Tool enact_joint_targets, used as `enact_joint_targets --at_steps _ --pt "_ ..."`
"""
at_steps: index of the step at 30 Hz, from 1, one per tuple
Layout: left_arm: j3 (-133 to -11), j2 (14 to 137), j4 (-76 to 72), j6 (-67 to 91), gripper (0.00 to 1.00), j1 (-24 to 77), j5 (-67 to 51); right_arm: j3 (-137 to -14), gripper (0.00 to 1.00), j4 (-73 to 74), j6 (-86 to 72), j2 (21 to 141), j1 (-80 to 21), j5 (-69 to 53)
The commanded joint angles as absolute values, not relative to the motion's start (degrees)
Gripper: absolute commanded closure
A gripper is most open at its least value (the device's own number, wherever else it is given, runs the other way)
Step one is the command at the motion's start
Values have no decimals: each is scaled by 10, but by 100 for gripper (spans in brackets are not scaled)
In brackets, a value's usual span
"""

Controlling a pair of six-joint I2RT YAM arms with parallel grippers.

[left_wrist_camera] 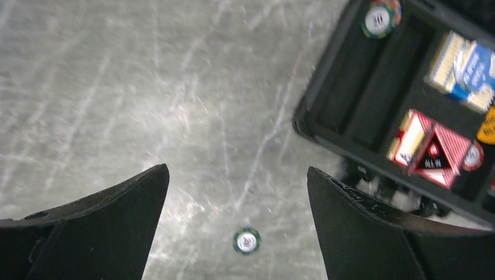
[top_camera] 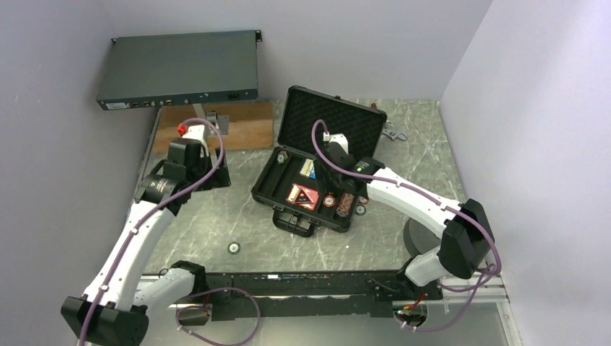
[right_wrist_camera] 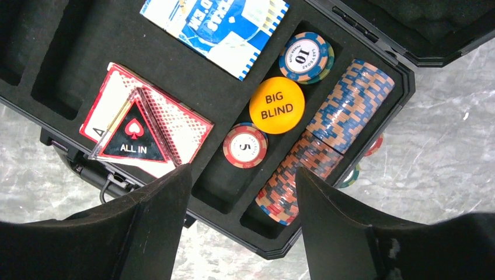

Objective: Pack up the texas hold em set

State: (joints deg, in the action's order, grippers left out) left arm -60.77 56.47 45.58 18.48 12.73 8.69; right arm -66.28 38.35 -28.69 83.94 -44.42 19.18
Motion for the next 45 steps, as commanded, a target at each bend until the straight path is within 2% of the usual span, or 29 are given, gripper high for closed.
enact_joint_targets --at_steps 1,10,15,19,24,30,35,45 --pt "-569 520 527 280 6 184 92 -654 32 352 -284 823 -443 198" --pt "-483 495 543 405 11 269 81 -623 31 340 -287 791 -442 218" --pt "-443 500 580 476 12 333 100 -588 22 338 -300 759 -432 250" --pt "-400 489 576 548 13 367 106 -564 20 325 -296 744 -416 242" --pt "-334 483 534 605 20 386 106 -558 20 323 -289 744 -406 227" --pt "-288 487 499 627 24 391 143 -540 20 310 -281 733 -397 218" --pt "-268 514 462 620 34 391 160 -538 20 310 -279 740 -393 214" --pt "-253 551 419 604 41 399 165 -532 20 303 -276 747 -389 206"
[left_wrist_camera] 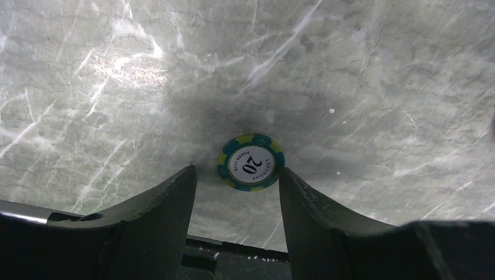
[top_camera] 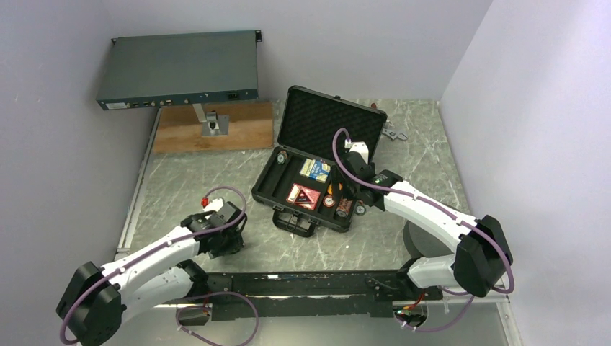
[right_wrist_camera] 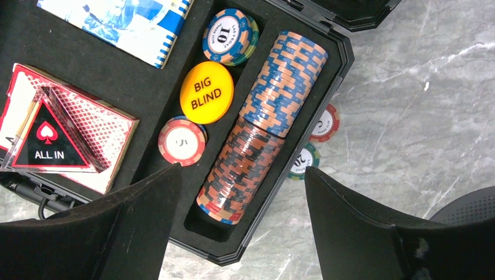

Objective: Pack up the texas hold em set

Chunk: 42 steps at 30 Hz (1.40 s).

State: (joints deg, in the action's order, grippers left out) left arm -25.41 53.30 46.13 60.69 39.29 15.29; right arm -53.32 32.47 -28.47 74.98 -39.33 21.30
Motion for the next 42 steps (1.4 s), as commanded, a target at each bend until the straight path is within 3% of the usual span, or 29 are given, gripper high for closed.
enact_joint_targets --at_steps 1,11,21,31,42 --pt "-255 556 420 601 41 400 166 -533 20 303 -276 747 -389 205" --pt "-283 610 430 605 39 432 177 -529 20 301 -275 745 -388 202" --pt "-277 649 407 611 44 448 170 -523 20 298 -274 739 -386 196" --pt "-258 651 370 609 74 453 154 -520 20 295 -273 742 -385 194" --pt "-303 609 416 594 75 459 177 -520 20 293 -273 739 -384 189"
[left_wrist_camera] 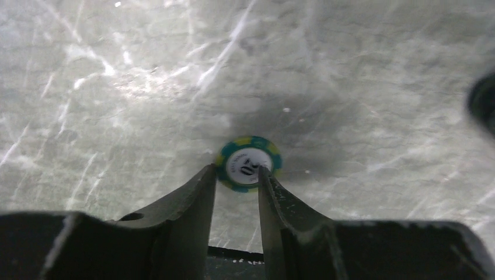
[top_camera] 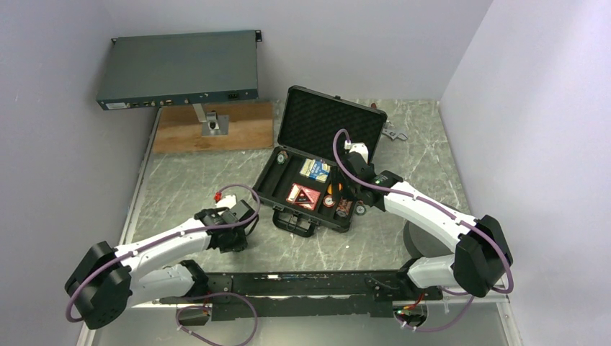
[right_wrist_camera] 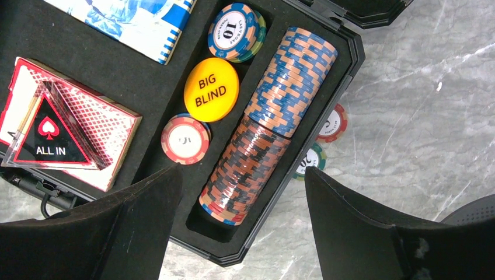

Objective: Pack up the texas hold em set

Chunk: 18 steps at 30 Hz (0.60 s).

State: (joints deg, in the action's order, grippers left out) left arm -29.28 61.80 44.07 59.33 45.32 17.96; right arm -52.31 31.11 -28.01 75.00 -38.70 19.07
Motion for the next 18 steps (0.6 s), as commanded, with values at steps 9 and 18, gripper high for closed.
enact_joint_targets --at_steps 9,18 --pt "-342 585 463 584 73 461 197 -522 20 293 -272 739 -383 185" --pt "-339 603 472 581 29 472 203 -521 20 291 -271 740 -383 182"
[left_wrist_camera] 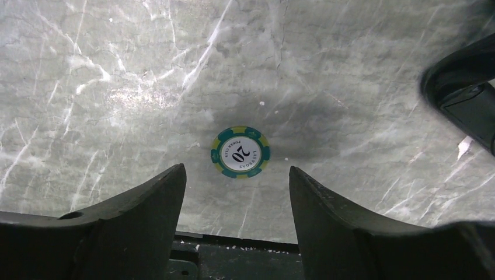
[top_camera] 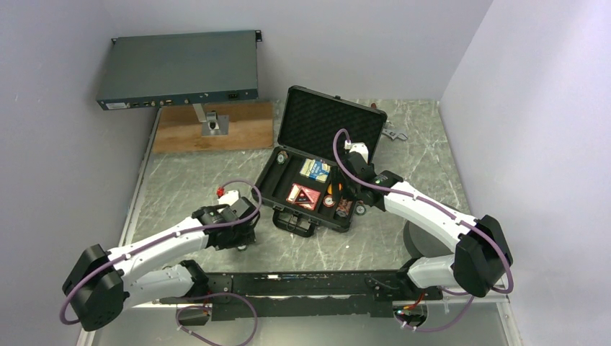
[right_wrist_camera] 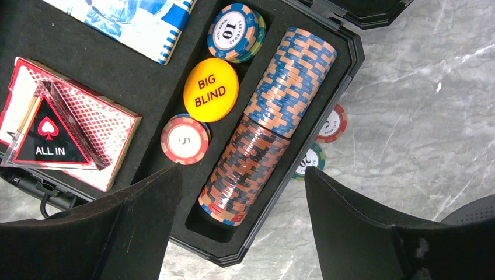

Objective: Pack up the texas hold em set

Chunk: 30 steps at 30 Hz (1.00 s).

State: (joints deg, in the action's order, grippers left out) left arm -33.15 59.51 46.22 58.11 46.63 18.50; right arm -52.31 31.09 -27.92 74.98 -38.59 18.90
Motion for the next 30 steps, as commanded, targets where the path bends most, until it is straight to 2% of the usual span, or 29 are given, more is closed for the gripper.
enact_joint_targets --at_steps 1,9,18,22,30 --pt "-333 607 465 581 29 473 202 -521 21 290 -271 740 -383 182" --pt "-285 653 392 609 34 503 229 -519 21 292 -272 738 -383 180" --pt "-291 708 413 658 37 548 258 -520 20 296 -272 740 -383 181" --pt "-272 727 396 676 42 558 242 -519 21 295 -272 740 -383 181" --pt "-261 710 412 703 45 576 233 -521 20 296 -271 744 -383 180"
